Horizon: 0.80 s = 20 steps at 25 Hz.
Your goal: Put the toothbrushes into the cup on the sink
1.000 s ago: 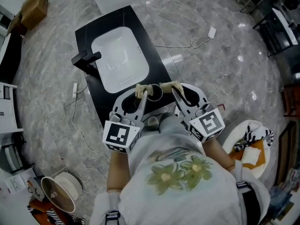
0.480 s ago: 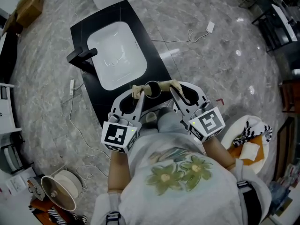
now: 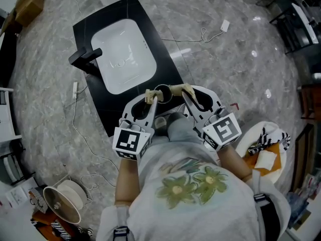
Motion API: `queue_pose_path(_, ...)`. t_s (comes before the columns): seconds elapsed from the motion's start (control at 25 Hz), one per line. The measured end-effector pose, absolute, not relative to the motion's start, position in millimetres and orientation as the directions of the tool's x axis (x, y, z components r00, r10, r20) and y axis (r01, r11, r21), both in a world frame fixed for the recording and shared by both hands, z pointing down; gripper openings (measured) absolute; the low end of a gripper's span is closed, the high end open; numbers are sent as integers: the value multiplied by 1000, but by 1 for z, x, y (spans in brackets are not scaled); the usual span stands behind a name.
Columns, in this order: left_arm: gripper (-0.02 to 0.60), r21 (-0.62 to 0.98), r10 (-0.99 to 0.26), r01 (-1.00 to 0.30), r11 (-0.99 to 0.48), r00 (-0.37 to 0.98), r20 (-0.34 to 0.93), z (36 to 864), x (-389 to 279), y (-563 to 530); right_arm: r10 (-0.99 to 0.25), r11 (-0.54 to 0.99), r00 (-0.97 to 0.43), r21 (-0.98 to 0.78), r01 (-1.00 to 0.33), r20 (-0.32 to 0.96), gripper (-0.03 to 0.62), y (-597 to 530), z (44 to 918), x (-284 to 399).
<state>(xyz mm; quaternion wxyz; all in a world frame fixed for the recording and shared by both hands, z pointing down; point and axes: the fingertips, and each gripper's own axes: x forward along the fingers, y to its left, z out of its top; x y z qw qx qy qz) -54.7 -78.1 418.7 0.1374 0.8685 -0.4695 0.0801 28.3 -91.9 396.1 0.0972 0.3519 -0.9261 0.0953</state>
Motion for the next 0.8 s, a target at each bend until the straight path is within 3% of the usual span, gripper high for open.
queue_pose_path(0.8, 44, 157, -781, -838, -523, 545, 306, 442, -52, -79, -644, 724, -721, -102, -682, 253, 75, -93, 398, 30)
